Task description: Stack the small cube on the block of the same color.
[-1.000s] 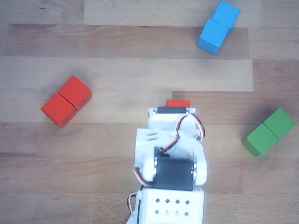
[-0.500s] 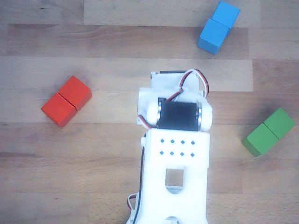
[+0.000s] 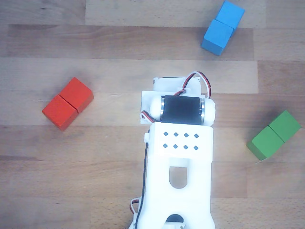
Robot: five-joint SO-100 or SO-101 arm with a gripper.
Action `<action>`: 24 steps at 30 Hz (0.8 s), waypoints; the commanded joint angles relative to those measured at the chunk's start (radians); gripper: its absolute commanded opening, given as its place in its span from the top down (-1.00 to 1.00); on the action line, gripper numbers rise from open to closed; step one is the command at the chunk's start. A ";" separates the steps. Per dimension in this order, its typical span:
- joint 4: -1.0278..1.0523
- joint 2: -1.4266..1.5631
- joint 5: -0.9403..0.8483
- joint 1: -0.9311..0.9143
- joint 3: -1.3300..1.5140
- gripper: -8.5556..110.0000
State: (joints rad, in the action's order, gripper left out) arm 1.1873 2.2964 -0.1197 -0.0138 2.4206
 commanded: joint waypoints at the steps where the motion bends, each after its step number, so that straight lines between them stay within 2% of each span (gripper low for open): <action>1: -0.015 0.003 0.002 -0.005 -0.006 0.61; 9: -0.020 0.003 -0.008 -0.005 0.021 0.45; 24: -0.149 -0.015 -0.058 -0.008 0.155 0.44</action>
State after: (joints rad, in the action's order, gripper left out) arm 1.0861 2.2826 -0.1611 -0.0138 2.5694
